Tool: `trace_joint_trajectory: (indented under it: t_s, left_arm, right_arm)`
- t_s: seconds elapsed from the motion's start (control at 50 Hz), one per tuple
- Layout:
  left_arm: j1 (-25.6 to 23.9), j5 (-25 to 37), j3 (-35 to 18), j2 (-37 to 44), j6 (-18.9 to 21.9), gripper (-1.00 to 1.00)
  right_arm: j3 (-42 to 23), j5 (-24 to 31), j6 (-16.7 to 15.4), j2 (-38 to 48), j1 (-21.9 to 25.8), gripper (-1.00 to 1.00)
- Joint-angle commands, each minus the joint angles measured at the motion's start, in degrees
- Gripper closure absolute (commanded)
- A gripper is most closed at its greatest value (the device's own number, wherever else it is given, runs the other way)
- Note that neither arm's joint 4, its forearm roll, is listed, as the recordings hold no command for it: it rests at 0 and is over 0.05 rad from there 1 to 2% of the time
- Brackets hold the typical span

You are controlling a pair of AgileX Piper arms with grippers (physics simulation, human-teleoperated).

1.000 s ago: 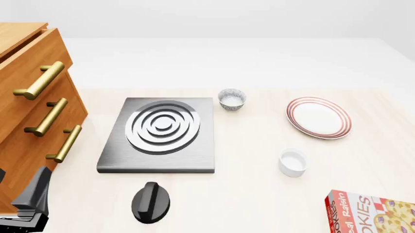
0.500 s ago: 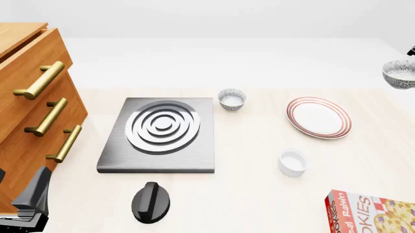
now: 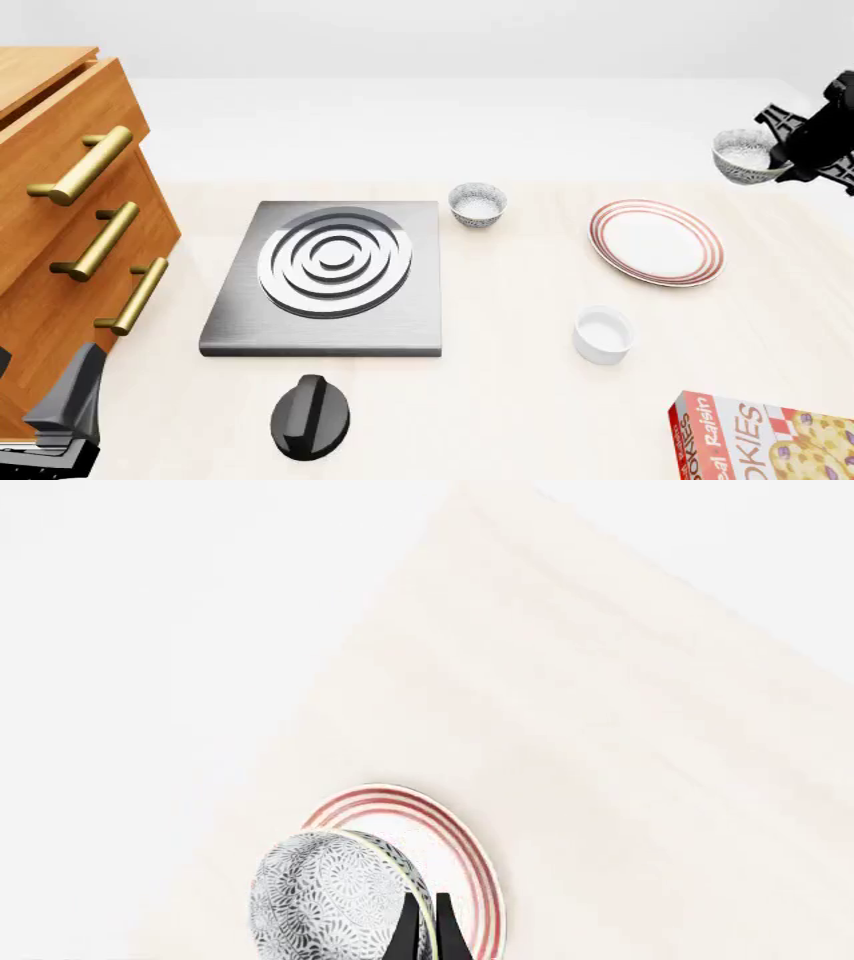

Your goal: Pick the akita bowl next to the cookies box and place it on the plate.

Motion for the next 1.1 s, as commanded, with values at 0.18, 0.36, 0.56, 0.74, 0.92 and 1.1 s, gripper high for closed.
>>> trace_joint_trajectory:
  t_s: [0.18, 0.36, 0.56, 0.74, 0.92, 1.1]
  left_arm:
    - [0.0, 0.0, 0.0, 0.0, 0.0, -1.0]
    - [0.0, 0.0, 0.0, 0.0, 0.0, -1.0]
    - [0.0, 0.0, 0.0, 0.0, 0.0, -1.0]
    - [0.0, 0.0, 0.0, 0.0, 0.0, -1.0]
    - [0.0, 0.0, 0.0, 0.0, 0.0, -1.0]
    - [0.0, 0.0, 0.0, 0.0, 0.0, -1.0]
  right_arm:
    - [6.6, -10.1, 5.9, 1.3, 3.9, 1.0]
    - [9.1, -13.5, 8.2, 2.0, 5.1, 1.0]
    - [9.9, -15.5, 8.4, 2.3, 5.2, 1.0]
    - [11.6, -18.6, 9.8, 4.1, 6.4, 1.0]
    - [9.7, -18.3, 9.7, 6.0, 6.6, 1.0]
    - [9.7, -19.0, 9.2, 7.5, 6.4, 1.0]
